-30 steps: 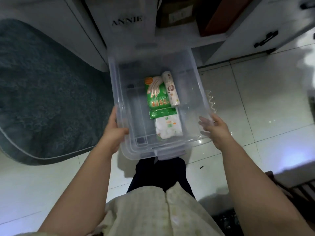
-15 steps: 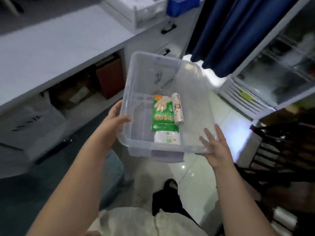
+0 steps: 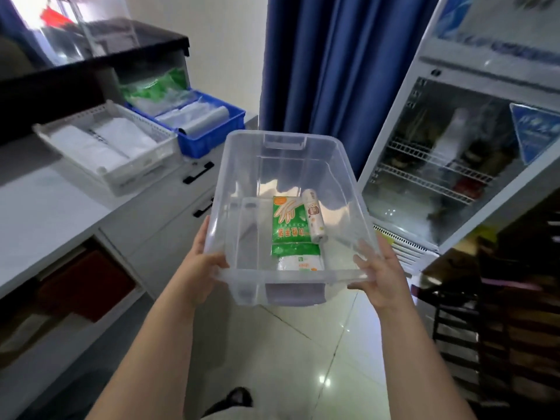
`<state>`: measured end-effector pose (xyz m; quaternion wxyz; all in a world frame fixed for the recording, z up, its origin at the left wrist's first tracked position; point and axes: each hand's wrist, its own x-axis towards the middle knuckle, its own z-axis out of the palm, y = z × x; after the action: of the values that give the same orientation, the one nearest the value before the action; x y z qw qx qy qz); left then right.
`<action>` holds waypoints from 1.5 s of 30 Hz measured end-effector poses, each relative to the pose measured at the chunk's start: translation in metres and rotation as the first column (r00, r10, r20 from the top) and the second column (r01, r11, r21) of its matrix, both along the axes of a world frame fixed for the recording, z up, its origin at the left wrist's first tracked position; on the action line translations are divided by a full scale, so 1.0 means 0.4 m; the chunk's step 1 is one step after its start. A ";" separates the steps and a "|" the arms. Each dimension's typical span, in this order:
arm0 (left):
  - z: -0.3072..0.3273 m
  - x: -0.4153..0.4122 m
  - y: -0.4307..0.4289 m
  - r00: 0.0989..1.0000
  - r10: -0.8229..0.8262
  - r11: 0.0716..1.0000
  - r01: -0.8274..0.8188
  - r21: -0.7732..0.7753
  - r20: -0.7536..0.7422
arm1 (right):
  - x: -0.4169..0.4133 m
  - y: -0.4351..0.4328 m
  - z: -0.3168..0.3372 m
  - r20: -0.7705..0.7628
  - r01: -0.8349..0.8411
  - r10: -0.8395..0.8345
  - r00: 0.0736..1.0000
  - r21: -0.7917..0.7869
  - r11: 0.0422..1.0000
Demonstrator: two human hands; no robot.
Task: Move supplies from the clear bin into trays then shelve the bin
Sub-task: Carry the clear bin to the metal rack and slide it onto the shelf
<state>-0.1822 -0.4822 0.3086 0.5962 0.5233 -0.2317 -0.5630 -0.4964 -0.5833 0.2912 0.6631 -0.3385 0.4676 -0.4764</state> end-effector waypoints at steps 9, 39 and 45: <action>0.086 0.135 -0.590 0.983 -0.071 0.992 0.088 -0.093 0.167 | 0.117 -0.542 0.063 0.051 0.079 -0.076 0.996 -0.074 0.994; 0.087 0.603 -2.007 0.802 0.594 0.801 -0.582 -0.143 0.066 | 0.831 -2.372 0.198 0.022 -0.500 0.502 0.864 -0.071 0.863; 0.048 0.824 -2.218 0.719 0.694 0.718 -0.686 -0.119 0.036 | 1.136 -2.622 0.182 0.042 -0.567 0.569 0.821 -0.062 0.822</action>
<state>0.1474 -1.3693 0.3279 0.7782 0.5639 -0.0701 -0.2675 -0.0419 -1.6323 0.3640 0.7801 -0.4638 0.3146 -0.2781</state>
